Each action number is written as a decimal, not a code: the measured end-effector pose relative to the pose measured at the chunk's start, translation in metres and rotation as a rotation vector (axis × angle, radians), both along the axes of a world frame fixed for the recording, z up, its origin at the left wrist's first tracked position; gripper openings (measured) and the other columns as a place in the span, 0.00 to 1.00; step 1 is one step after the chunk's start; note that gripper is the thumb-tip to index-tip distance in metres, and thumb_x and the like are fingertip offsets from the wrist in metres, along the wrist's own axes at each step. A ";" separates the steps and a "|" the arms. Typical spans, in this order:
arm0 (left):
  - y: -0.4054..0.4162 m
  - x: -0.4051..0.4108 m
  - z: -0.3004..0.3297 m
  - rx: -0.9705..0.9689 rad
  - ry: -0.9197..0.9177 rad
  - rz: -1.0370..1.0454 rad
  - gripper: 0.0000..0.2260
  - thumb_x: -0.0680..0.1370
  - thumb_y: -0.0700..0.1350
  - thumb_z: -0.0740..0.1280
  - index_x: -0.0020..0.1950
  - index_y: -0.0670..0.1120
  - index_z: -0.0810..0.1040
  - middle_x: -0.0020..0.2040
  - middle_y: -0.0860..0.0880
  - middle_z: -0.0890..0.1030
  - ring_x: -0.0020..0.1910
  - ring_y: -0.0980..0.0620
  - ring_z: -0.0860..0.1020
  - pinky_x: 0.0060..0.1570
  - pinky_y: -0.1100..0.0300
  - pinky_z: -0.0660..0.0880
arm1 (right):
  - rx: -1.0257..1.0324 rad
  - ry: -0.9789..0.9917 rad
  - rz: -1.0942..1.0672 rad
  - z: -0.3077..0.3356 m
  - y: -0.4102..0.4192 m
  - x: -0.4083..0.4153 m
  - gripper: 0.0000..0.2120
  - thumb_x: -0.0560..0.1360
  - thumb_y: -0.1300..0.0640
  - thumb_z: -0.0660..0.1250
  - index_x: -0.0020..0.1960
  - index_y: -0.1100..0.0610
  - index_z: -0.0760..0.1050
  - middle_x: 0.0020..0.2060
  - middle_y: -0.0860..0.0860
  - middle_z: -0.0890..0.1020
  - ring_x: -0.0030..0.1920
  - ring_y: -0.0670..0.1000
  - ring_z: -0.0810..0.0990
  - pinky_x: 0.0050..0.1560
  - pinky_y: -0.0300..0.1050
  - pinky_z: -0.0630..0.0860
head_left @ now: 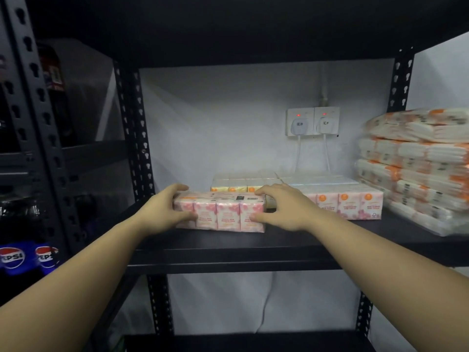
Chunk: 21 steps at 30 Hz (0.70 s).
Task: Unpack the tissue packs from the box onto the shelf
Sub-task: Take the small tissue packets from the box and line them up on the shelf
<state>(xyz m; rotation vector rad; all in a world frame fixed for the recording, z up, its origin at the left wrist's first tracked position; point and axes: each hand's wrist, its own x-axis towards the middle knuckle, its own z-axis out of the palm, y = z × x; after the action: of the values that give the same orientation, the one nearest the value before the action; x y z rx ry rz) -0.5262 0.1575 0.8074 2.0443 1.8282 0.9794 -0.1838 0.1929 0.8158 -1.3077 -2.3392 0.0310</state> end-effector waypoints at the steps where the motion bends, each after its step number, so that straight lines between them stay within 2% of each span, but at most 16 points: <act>1: 0.000 0.000 -0.001 -0.013 -0.036 0.015 0.43 0.67 0.62 0.81 0.77 0.54 0.66 0.67 0.54 0.78 0.59 0.55 0.80 0.57 0.59 0.77 | -0.008 0.007 -0.003 0.001 0.000 -0.001 0.37 0.69 0.27 0.70 0.73 0.43 0.71 0.65 0.45 0.78 0.66 0.51 0.73 0.67 0.55 0.73; 3: -0.001 0.000 -0.003 -0.092 -0.131 0.005 0.45 0.65 0.70 0.78 0.77 0.53 0.69 0.65 0.56 0.81 0.60 0.54 0.82 0.59 0.56 0.78 | -0.026 0.035 0.011 0.003 0.001 -0.002 0.36 0.69 0.30 0.73 0.71 0.45 0.72 0.61 0.45 0.78 0.62 0.50 0.75 0.63 0.53 0.75; 5: -0.003 0.002 0.000 -0.161 -0.262 -0.018 0.37 0.66 0.76 0.70 0.68 0.55 0.78 0.58 0.57 0.85 0.57 0.54 0.84 0.58 0.53 0.80 | -0.041 0.072 0.046 0.005 0.001 -0.002 0.35 0.68 0.33 0.76 0.70 0.44 0.72 0.60 0.43 0.77 0.60 0.48 0.76 0.60 0.50 0.76; 7: -0.004 0.005 0.005 -0.154 -0.361 0.038 0.28 0.74 0.73 0.65 0.61 0.53 0.82 0.52 0.52 0.87 0.53 0.50 0.86 0.56 0.48 0.83 | -0.038 0.098 0.068 0.005 -0.001 -0.002 0.38 0.66 0.35 0.78 0.71 0.43 0.70 0.61 0.41 0.75 0.60 0.47 0.75 0.59 0.47 0.75; 10: -0.004 0.005 0.009 -0.116 -0.341 0.094 0.18 0.80 0.62 0.68 0.57 0.49 0.82 0.48 0.49 0.88 0.48 0.47 0.86 0.52 0.46 0.84 | -0.055 0.169 0.030 0.003 -0.003 -0.003 0.41 0.66 0.30 0.75 0.73 0.45 0.69 0.58 0.38 0.76 0.54 0.43 0.77 0.50 0.42 0.74; 12: -0.006 0.005 0.007 -0.093 -0.327 0.068 0.17 0.79 0.60 0.71 0.56 0.48 0.82 0.46 0.50 0.88 0.47 0.47 0.86 0.49 0.50 0.83 | -0.112 0.194 -0.036 0.003 -0.007 -0.008 0.36 0.67 0.24 0.68 0.65 0.47 0.74 0.48 0.36 0.80 0.42 0.41 0.81 0.42 0.40 0.75; 14: -0.008 0.004 0.003 -0.060 -0.353 0.029 0.17 0.78 0.59 0.72 0.59 0.48 0.82 0.48 0.50 0.88 0.46 0.50 0.86 0.44 0.54 0.81 | -0.156 0.213 -0.064 0.002 -0.008 -0.012 0.32 0.68 0.23 0.66 0.57 0.47 0.78 0.43 0.42 0.85 0.34 0.43 0.84 0.37 0.42 0.80; 16: -0.011 0.004 -0.001 -0.022 -0.391 -0.024 0.18 0.77 0.56 0.74 0.62 0.49 0.82 0.51 0.52 0.88 0.47 0.53 0.86 0.45 0.59 0.80 | -0.175 0.318 -0.082 0.004 -0.006 -0.012 0.29 0.67 0.27 0.72 0.55 0.49 0.79 0.45 0.45 0.86 0.36 0.46 0.85 0.41 0.48 0.83; 19: -0.013 0.001 -0.006 -0.002 -0.387 -0.090 0.21 0.74 0.48 0.79 0.66 0.48 0.80 0.54 0.53 0.88 0.51 0.54 0.86 0.57 0.53 0.82 | -0.148 0.414 -0.119 0.007 -0.007 -0.009 0.25 0.65 0.37 0.80 0.55 0.47 0.75 0.51 0.45 0.81 0.47 0.45 0.80 0.41 0.43 0.75; 21: -0.014 0.000 -0.007 -0.012 -0.371 -0.111 0.27 0.70 0.43 0.82 0.67 0.47 0.79 0.54 0.52 0.87 0.52 0.54 0.86 0.57 0.53 0.82 | -0.136 0.399 -0.102 0.003 -0.008 -0.007 0.24 0.64 0.41 0.81 0.52 0.45 0.72 0.54 0.44 0.78 0.49 0.42 0.77 0.40 0.40 0.72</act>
<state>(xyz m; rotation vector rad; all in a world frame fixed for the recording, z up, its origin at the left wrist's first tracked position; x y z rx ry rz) -0.5262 0.1438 0.8004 1.7879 1.5095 1.2146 -0.1911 0.1848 0.8191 -1.3410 -1.9582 0.3889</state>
